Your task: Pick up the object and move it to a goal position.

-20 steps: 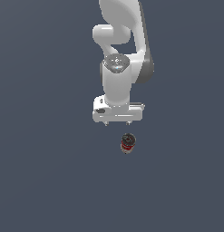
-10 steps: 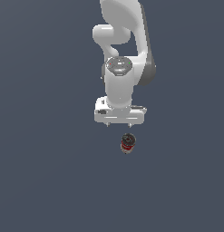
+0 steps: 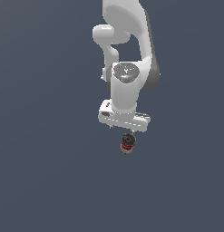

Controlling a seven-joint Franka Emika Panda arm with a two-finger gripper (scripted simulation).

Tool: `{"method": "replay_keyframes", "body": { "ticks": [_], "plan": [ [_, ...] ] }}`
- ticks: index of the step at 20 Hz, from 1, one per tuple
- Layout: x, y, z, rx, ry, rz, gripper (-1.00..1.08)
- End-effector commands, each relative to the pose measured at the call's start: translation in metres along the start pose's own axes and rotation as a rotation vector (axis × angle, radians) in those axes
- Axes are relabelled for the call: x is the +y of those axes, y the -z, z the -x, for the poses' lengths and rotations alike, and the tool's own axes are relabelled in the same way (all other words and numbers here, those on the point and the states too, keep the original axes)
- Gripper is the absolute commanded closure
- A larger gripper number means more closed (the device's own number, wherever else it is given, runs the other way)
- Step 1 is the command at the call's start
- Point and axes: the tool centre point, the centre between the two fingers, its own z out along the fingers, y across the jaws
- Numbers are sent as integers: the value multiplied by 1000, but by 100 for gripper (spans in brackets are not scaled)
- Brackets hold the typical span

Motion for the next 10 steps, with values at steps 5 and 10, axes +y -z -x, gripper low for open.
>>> {"method": "replay_keyframes", "body": {
  "ticks": [5, 10],
  "plan": [
    [-13, -9, -6, 5, -150, 9, -92],
    [-24, -16, -10, 10, -261, 15, -92]
  ]
}}
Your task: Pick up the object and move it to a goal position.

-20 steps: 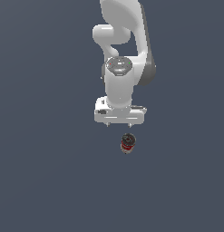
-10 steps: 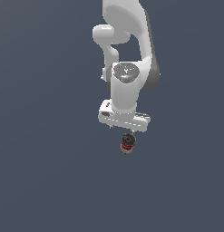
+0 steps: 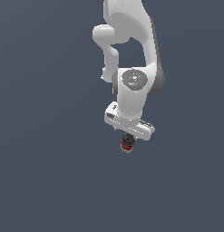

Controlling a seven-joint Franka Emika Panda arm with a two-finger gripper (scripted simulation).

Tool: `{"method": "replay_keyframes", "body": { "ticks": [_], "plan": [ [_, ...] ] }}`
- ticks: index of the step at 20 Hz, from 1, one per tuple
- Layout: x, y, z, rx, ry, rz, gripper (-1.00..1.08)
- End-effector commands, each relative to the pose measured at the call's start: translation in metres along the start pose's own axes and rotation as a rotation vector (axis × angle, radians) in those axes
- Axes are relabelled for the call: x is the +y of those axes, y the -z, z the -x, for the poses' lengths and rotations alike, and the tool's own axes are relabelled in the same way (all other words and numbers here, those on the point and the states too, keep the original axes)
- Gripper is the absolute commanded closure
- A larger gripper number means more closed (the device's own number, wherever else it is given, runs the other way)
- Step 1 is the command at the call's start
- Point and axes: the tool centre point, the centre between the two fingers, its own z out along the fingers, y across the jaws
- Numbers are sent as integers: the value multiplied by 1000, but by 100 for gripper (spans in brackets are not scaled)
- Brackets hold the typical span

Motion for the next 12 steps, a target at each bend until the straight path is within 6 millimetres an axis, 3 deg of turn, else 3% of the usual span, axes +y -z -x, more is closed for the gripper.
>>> {"method": "replay_keyframes", "body": {
  "ticks": [1, 12],
  "plan": [
    [-5, -3, -1, 3, -53, 3, -92],
    [-19, -11, -2, 12, -188, 11, -92]
  ]
}}
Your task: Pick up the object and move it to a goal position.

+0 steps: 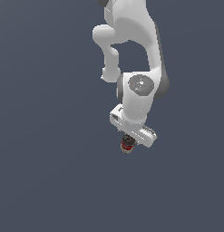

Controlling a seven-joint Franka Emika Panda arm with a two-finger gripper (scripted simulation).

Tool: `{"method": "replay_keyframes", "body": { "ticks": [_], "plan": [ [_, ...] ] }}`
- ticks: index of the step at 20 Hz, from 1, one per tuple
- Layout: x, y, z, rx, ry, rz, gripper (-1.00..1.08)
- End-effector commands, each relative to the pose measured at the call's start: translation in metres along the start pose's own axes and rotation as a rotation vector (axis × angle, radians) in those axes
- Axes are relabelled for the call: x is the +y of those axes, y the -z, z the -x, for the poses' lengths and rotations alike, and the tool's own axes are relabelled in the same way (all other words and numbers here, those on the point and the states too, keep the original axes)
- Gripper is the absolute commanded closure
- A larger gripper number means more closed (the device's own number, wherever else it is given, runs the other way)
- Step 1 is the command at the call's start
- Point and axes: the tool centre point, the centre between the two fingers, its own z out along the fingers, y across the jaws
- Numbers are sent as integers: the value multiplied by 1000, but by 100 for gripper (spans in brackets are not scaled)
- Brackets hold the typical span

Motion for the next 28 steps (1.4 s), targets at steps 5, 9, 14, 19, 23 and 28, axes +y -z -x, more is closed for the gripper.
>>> {"method": "replay_keyframes", "body": {
  "ticks": [5, 9, 14, 19, 23, 28],
  "plan": [
    [-3, -2, 0, 2, -28, 1, -92],
    [-2, -5, 0, 2, -24, 1, -92],
    [-2, -27, 1, 2, -26, 1, -92],
    [-2, -49, 1, 2, -27, 1, -92],
    [-2, -52, 0, 2, -28, 1, -92],
    [-2, -52, 0, 2, -28, 1, 108]
  ]
}}
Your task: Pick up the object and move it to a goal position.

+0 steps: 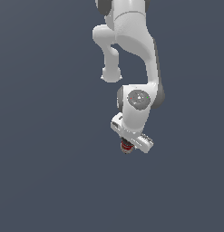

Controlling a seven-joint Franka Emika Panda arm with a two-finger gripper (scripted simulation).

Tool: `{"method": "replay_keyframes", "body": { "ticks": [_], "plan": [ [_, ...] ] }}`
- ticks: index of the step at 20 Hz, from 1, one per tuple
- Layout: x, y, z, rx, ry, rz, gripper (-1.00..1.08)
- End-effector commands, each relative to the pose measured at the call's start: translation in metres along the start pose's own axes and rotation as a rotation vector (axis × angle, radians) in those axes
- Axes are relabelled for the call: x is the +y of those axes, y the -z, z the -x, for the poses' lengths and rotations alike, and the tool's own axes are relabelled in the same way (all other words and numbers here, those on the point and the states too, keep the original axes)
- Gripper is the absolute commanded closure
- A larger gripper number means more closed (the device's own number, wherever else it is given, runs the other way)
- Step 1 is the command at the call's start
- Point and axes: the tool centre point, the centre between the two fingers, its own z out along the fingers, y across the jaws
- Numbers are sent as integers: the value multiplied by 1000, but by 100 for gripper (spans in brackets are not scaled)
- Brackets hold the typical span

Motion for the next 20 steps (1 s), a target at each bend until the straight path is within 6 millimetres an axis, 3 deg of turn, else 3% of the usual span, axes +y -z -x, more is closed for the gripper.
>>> {"method": "replay_keyframes", "body": {
  "ticks": [1, 11, 20],
  "plan": [
    [0, 0, 0, 1, 0, 0, 108],
    [0, 4, -2, 2, 8, -4, 108],
    [1, 38, -16, 23, 87, -42, 108]
  ]
}}
